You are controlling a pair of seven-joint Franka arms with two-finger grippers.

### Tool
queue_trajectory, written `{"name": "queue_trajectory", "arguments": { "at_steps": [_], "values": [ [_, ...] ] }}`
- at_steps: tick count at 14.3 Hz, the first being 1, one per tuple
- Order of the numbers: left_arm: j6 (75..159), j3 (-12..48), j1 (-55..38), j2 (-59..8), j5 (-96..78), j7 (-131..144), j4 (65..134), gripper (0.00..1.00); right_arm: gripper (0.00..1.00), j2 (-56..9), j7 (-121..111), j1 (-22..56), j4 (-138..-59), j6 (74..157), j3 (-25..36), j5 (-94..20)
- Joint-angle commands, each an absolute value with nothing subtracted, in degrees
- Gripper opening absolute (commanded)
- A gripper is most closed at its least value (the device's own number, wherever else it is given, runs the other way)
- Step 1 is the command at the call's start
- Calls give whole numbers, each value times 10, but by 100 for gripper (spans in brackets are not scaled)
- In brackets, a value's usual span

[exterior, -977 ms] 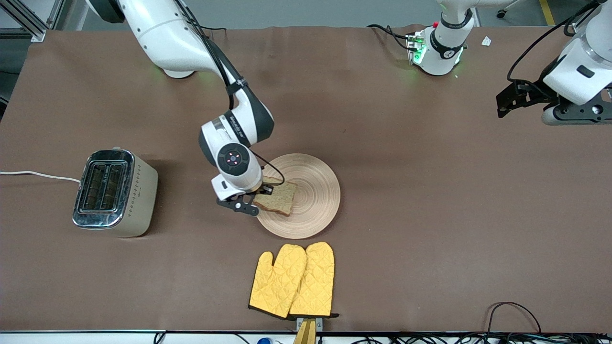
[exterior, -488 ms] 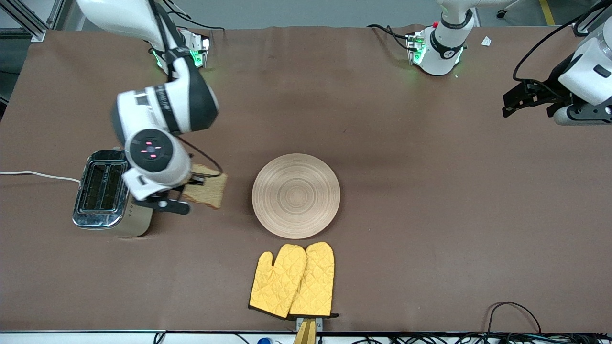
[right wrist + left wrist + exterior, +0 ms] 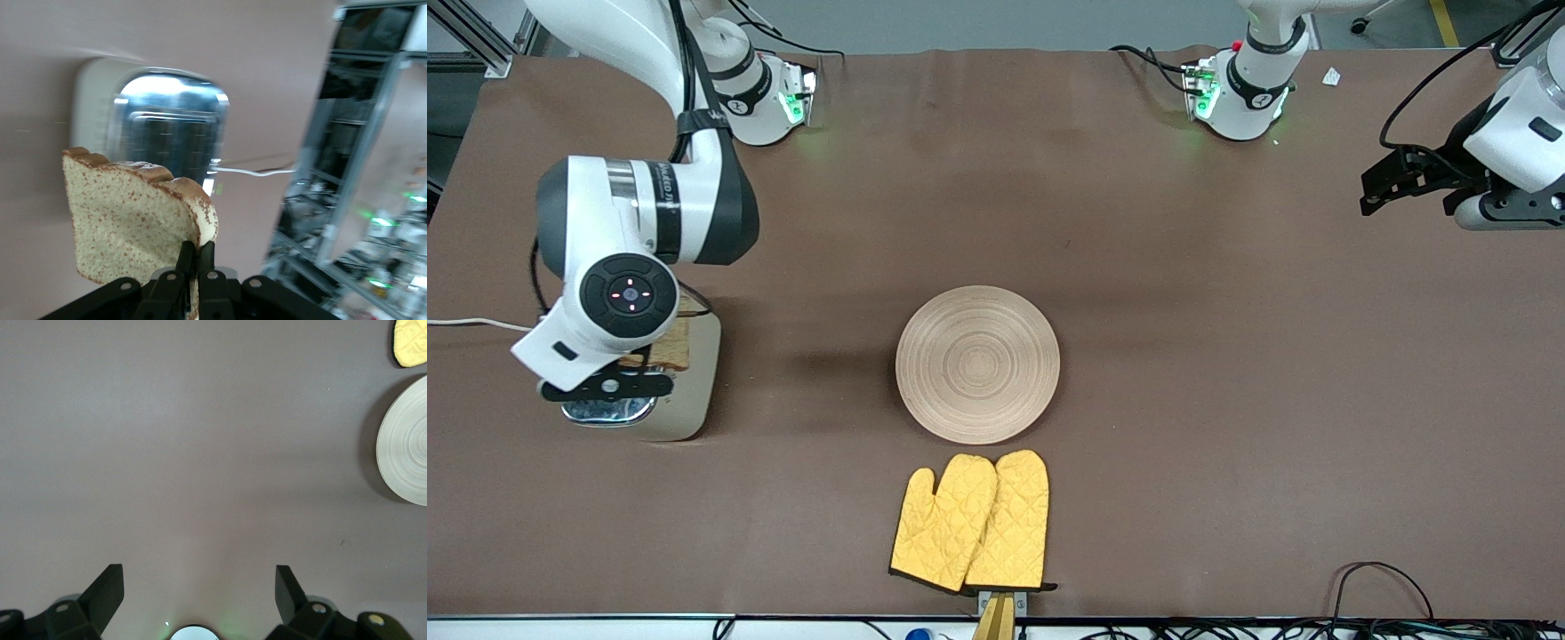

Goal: Move plate and put bread in toaster
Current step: 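Lift the bread and carry it with the right gripper to the toaster, then lower the bread into a toaster slot and open the right gripper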

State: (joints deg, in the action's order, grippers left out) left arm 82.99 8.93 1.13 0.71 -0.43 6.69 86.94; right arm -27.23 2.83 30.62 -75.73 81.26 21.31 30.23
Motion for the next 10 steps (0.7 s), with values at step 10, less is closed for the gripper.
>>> {"name": "queue_trajectory", "arguments": {
  "at_steps": [10],
  "values": [
    [822,89,11,15,1,69,871,100,0,-289,21,268,-826,886,213,336]
  ]
}}
